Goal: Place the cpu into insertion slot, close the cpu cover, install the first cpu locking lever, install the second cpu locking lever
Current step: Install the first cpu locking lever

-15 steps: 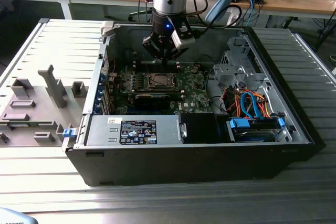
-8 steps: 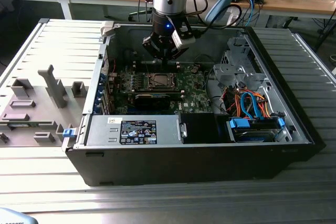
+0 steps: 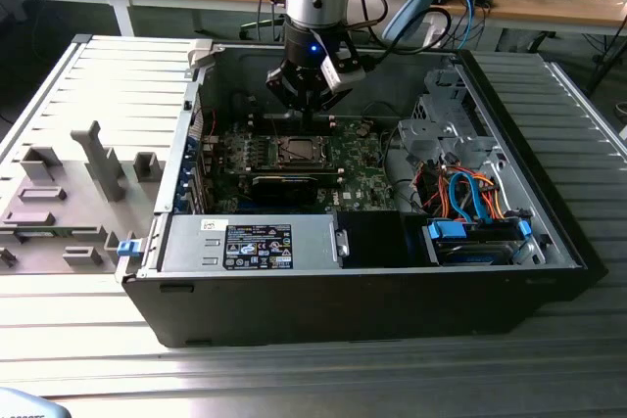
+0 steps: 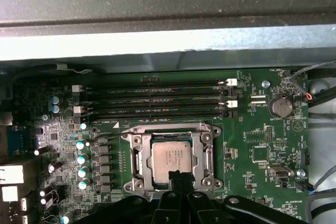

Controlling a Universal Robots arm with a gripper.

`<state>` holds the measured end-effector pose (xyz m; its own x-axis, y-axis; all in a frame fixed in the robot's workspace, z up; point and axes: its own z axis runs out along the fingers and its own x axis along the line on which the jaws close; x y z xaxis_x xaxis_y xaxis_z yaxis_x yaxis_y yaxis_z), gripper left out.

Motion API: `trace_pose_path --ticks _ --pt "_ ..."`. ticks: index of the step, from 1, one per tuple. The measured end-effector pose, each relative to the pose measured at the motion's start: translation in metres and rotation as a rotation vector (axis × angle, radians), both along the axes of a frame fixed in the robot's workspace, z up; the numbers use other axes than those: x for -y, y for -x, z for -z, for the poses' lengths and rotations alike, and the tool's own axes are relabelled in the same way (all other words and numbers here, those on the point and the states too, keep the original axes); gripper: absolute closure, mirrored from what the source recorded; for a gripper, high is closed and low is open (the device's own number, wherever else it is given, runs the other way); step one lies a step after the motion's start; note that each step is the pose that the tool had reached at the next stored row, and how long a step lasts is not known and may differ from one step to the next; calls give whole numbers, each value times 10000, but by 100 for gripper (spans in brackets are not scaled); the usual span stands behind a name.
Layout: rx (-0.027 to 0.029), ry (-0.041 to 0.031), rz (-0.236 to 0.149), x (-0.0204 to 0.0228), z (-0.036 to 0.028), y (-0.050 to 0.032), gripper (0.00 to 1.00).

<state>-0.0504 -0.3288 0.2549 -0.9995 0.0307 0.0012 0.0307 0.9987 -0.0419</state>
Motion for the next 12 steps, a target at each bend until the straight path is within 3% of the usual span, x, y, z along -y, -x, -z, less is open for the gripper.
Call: trace_pose_path --ticks 12 --pt "0 1 -180 0 0 0 89"
